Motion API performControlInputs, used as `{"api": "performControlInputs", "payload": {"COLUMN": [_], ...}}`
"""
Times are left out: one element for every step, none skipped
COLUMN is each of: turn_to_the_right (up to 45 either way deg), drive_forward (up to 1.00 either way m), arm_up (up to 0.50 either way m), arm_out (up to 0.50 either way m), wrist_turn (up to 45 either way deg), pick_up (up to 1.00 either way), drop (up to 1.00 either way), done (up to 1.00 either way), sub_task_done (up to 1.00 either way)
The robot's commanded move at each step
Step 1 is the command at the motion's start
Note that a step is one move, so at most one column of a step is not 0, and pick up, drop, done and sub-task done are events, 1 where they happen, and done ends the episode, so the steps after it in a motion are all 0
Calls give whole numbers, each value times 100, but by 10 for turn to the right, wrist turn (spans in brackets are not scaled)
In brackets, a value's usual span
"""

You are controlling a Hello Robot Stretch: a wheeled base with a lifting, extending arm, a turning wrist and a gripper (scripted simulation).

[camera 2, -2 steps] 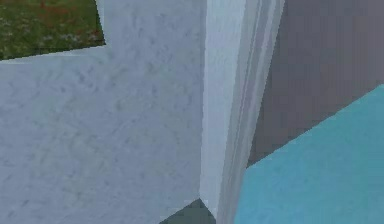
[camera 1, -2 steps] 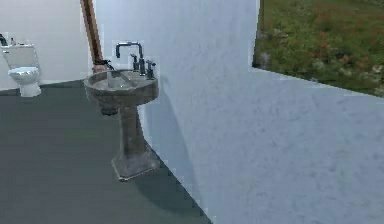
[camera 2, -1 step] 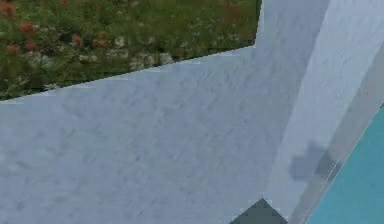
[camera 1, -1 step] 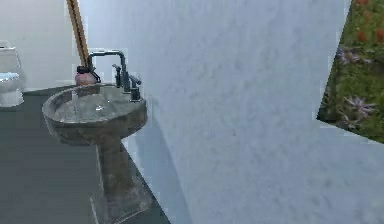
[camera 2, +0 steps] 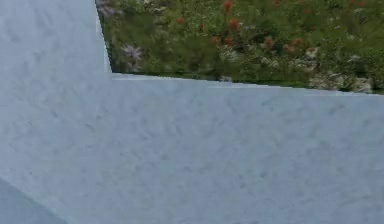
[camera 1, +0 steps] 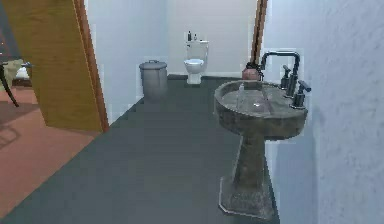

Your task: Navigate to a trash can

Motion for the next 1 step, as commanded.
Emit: {"api": "performControlInputs", "payload": {"turn_to_the_right": [-240], "drive_forward": [0], "arm_up": [0], "arm_out": [0], "wrist_turn": [0], "pick_up": [0], "drop": [0], "done": [0], "sub_task_done": [0]}}
